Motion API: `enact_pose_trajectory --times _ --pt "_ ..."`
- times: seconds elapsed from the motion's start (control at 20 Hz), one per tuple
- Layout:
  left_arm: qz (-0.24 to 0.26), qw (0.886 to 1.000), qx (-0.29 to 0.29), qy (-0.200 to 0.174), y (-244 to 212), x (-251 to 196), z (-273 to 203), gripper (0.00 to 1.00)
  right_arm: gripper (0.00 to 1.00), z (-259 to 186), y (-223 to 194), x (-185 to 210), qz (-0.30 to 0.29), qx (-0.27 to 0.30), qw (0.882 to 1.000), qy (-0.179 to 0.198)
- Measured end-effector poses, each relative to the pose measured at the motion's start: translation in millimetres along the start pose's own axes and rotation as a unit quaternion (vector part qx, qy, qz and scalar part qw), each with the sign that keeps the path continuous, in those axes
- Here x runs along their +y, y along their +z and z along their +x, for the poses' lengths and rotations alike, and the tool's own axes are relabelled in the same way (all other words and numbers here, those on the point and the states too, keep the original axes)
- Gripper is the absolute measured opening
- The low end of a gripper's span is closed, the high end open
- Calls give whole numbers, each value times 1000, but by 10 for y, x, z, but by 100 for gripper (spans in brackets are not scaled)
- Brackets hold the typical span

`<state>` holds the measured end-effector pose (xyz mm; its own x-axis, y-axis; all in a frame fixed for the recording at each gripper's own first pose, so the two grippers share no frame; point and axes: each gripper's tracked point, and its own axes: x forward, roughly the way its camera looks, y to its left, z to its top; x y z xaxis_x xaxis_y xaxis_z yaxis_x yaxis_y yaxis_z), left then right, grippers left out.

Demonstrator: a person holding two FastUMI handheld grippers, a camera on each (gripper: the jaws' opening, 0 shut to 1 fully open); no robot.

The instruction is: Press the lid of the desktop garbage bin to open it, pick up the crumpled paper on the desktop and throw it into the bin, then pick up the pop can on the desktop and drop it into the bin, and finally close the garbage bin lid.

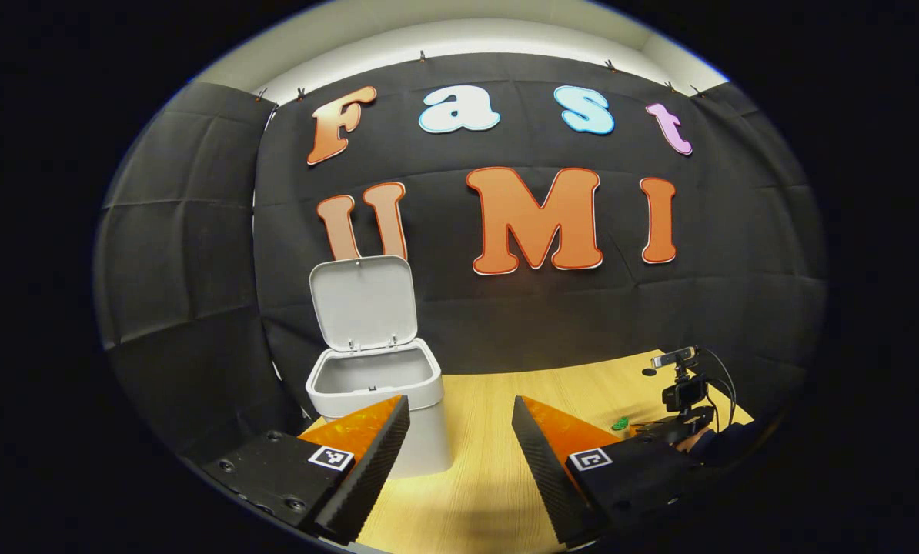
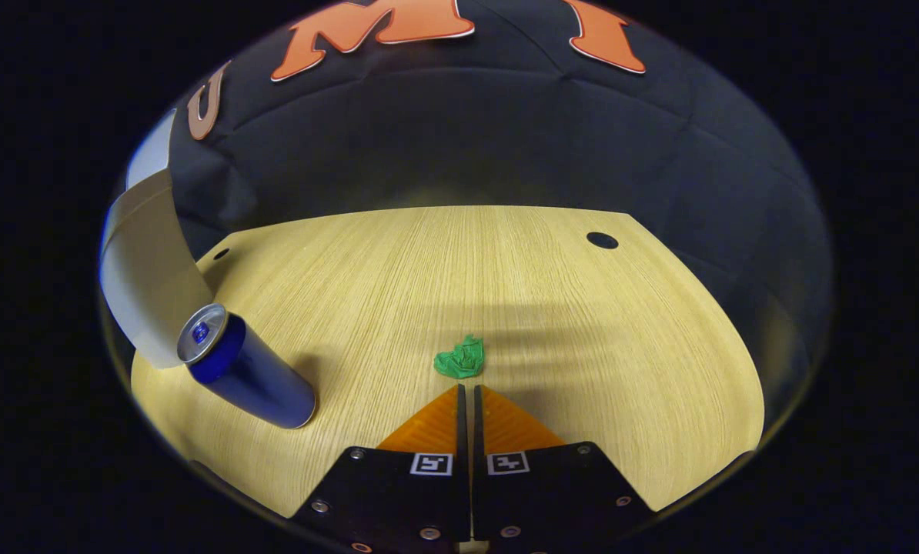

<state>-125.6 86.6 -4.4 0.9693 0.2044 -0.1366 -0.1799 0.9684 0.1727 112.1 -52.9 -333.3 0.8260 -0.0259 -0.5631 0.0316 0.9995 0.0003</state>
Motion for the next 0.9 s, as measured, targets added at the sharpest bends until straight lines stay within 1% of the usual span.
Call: enact_pose_trajectory --times 0.15,0.25,0.3,0.35,0.4,0.45,0.5,0.55,0.6,0.75,0.8,0.85,0.9 --pt "10 1000 3 -4 1 -39 -2 86 2 23 38 19 12 -4 1000 12" --pt "19 1000 6 -4 -2 -50 -13 86 7 67 69 135 20 -4 999 30" --pt "24 1000 8 -2 -2 -48 -9 86 18 100 103 175 14 -10 999 32" --pt "25 1000 10 1 0 -34 1 86 38 121 167 126 -5 -22 1000 14" --pt "24 1000 12 4 -24 -21 14 89 57 143 250 64 -18 -40 999 -7" --pt "21 1000 14 7 -34 -8 23 90 60 164 312 91 -16 -47 999 -1" --pt "19 1000 17 10 -59 -9 44 90 62 194 307 154 -12 -39 999 13" --pt "18 1000 21 11 -75 -9 57 87 62 255 282 114 -22 -32 999 1" --pt "18 999 24 13 -80 -14 77 87 63 340 270 69 -30 -27 999 -8" --pt "28 999 28 14 -79 -47 101 87 63 487 169 35 -10 0 1000 -10" --pt "31 999 30 14 -92 -59 115 87 62 555 134 9 -9 7 1000 -15" --pt "33 999 32 13 -94 -72 130 87 57 578 87 15 -7 14 1000 -13" --pt "35 999 32 13 -103 -76 114 87 47 588 74 28 -5 16 1000 -9"
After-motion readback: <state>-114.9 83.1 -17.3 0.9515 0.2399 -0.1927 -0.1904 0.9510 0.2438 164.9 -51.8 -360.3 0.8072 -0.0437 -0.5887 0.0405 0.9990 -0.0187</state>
